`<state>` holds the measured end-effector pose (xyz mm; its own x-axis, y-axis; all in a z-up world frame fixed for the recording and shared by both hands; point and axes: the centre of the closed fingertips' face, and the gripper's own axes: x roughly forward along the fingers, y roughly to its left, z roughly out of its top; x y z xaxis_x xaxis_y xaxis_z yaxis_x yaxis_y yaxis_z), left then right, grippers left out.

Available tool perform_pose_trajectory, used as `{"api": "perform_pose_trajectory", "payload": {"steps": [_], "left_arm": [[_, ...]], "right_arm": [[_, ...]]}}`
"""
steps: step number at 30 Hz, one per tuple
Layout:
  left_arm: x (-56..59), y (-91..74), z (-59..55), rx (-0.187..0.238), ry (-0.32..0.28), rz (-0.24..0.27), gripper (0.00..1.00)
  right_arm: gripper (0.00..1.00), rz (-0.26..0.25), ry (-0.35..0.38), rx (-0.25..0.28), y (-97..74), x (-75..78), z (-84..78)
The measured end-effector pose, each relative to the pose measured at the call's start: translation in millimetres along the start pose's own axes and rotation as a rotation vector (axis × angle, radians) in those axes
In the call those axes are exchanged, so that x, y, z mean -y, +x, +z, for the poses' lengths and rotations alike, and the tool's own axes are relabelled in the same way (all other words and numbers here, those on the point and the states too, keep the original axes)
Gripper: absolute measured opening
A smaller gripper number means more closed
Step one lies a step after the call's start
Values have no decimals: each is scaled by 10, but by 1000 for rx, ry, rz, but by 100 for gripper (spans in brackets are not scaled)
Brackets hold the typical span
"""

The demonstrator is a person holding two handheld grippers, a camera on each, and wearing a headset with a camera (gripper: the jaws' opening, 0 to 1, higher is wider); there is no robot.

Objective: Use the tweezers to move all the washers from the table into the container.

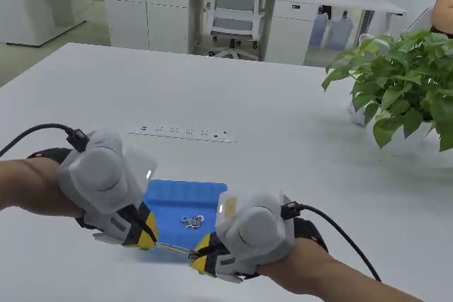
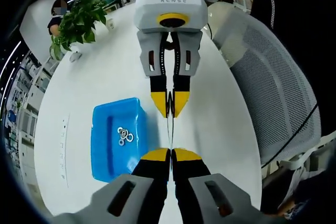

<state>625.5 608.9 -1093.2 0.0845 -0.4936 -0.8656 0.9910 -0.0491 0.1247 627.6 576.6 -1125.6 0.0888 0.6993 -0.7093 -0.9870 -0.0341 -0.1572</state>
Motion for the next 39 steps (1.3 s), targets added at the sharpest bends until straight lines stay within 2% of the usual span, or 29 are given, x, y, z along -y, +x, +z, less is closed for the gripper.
{"api": "perform_pose_trajectory", "payload": {"steps": [10,16,32,39], "left_arm": [[130,210,-93,-3,-16,-16,5],[148,317,-159,9,-44,-7,5],[216,519,-347,1,-118,-30,5],[177,574,-390,1,-145,-36,5]], "right_arm": [[7,16,8,-28,138,-145,-158],[7,6,17,-43,208,-146,-240],[9,49,40,-97,395,-212,-355],[11,39,50,-105,401,-165,-368]]}}
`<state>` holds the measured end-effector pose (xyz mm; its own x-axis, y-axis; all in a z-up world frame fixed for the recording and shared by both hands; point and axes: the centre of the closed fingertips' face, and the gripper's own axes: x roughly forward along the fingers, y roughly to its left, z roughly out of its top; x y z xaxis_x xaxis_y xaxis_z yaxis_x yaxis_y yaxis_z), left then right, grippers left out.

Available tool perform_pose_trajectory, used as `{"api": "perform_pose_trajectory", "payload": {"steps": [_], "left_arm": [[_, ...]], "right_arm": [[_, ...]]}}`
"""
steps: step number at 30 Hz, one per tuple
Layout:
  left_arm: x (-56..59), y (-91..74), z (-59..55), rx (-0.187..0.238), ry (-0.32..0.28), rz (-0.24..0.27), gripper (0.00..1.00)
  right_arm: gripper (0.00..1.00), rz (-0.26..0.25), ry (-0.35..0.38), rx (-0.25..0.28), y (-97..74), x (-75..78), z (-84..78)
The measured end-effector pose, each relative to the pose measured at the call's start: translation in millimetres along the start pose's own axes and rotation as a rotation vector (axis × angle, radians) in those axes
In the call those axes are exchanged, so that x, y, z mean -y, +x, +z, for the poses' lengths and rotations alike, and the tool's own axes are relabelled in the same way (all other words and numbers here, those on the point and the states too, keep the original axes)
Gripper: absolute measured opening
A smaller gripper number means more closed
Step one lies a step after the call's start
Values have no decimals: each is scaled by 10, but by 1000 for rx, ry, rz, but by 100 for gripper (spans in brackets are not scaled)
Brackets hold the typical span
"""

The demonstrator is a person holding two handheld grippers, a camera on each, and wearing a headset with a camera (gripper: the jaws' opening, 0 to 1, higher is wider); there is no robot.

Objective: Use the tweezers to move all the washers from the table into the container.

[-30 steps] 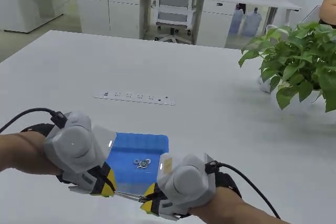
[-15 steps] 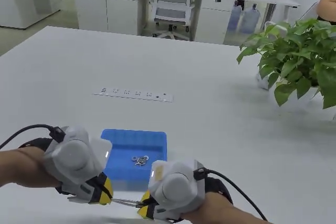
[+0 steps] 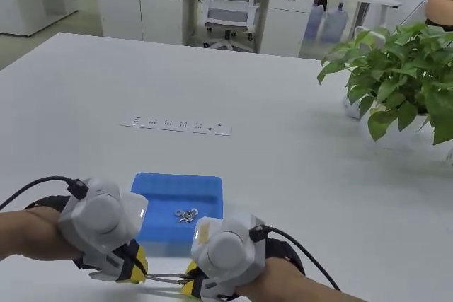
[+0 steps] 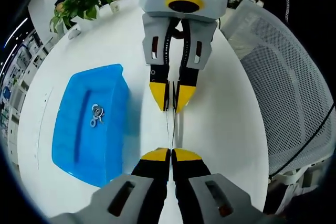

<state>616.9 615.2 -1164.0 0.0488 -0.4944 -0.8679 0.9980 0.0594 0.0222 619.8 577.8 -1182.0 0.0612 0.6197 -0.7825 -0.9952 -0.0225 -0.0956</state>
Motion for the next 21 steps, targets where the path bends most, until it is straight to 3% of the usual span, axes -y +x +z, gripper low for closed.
{"api": "perform_pose_trajectory", "payload": {"steps": [6,21], "left_arm": [[-41,26,0,11,-25,1,5],[6,104,-79,7,-57,-10,5]], "right_arm": [[11,0,11,-3,-7,38,-19],[12,5,0,-14,-32,22,-48]]}}
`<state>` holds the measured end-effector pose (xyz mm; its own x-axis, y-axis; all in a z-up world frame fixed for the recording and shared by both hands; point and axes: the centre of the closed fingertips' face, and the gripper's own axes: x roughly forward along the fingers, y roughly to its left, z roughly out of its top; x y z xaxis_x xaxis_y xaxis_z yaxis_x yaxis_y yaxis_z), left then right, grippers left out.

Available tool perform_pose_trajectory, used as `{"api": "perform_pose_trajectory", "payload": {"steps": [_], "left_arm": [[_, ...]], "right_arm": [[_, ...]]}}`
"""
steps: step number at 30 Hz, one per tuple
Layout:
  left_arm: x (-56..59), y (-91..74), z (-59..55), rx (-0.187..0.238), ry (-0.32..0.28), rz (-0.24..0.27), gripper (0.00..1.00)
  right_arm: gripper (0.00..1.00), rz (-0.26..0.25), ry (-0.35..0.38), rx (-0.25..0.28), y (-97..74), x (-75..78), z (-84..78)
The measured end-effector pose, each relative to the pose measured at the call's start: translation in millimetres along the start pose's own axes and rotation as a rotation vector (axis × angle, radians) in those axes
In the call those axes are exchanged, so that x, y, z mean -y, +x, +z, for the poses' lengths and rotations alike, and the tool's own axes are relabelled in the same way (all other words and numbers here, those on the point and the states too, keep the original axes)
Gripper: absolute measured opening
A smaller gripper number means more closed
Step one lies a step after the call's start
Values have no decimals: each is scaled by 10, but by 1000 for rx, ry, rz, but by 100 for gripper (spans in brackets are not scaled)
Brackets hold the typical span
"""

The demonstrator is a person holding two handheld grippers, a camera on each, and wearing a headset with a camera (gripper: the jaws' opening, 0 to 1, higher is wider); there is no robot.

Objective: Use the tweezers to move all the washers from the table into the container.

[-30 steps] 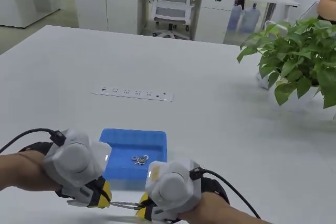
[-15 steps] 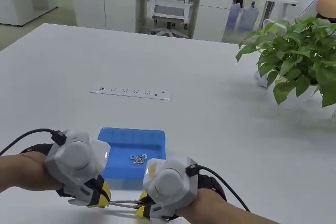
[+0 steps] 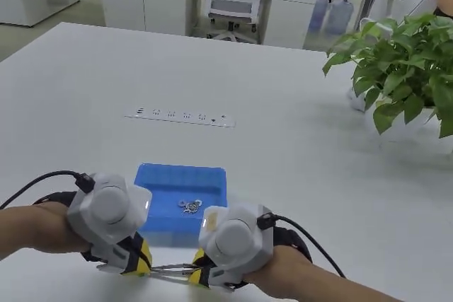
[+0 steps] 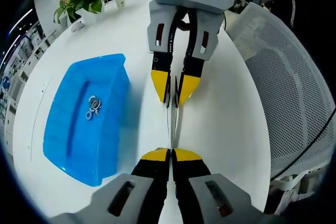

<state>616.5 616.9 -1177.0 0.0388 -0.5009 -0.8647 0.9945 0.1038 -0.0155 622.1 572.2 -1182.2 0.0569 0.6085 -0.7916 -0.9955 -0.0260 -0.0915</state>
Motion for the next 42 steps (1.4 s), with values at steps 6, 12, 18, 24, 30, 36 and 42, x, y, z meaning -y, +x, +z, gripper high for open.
{"api": "perform_pose_trajectory", "payload": {"steps": [6,12,18,24,30,36,42], "left_arm": [[-12,6,-13,-4,-2,-7,5],[8,35,-16,-11,13,-7,5],[10,31,-7,-6,11,-6,6],[2,33,-21,-6,10,3,7],[-63,-26,-13,52,-72,62,22],[-91,-172,25,127,-140,113,34],[-82,-370,113,222,-214,165,50]], "right_arm": [[12,3,9,-4,-7,6,-13],[12,5,15,-7,-19,7,-31],[12,4,25,-7,-25,8,-40],[13,-10,37,-4,-37,24,-46],[18,-44,69,22,-134,81,-6],[27,-112,167,86,-322,213,25],[38,-178,248,167,-592,288,15]]}}
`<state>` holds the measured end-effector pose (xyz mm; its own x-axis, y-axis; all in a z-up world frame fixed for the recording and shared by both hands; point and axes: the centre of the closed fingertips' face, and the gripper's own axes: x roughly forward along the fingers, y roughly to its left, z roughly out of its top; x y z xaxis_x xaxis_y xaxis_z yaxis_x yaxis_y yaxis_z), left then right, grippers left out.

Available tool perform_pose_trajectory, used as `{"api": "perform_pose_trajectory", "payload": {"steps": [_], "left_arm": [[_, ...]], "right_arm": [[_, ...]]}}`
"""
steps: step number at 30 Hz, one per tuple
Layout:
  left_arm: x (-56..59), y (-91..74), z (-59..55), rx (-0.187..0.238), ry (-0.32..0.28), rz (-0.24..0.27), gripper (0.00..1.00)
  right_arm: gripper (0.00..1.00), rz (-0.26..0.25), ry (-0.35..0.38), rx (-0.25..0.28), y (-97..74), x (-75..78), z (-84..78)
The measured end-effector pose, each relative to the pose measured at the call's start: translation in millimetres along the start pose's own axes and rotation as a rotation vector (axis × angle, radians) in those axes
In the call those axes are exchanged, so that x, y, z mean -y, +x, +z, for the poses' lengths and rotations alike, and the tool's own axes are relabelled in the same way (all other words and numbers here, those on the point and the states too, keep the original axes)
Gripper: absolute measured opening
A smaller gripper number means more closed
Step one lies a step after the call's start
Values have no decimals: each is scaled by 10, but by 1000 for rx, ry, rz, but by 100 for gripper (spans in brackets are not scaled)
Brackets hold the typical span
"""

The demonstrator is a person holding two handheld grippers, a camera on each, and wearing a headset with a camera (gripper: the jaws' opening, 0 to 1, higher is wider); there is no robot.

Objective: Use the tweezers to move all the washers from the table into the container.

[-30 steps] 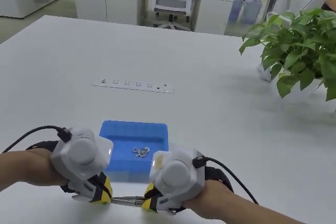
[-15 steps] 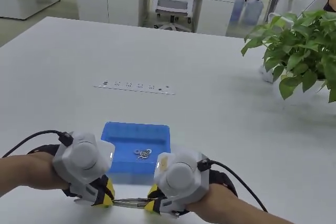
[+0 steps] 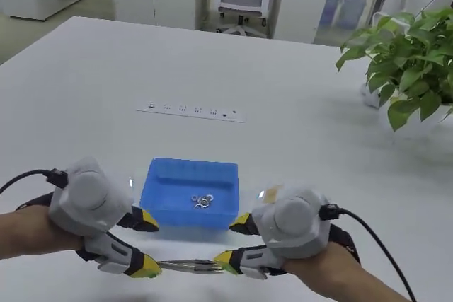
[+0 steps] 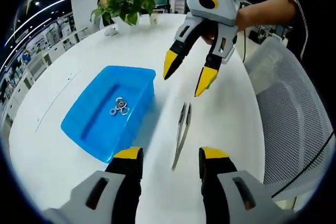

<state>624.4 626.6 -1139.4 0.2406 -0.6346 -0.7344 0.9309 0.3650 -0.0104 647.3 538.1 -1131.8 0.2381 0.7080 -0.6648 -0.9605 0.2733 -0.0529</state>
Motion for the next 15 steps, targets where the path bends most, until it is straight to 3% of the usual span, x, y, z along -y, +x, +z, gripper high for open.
{"api": "perform_pose_trajectory", "payload": {"steps": [4,11,15], "left_arm": [[27,-155,130,73,-27,29,63],[67,-385,269,157,-59,86,84],[110,-411,292,171,-50,99,90]], "right_arm": [[51,-49,43,46,-220,76,-44],[72,-122,108,110,-625,187,-168],[80,-156,123,130,-802,233,-238]]}}
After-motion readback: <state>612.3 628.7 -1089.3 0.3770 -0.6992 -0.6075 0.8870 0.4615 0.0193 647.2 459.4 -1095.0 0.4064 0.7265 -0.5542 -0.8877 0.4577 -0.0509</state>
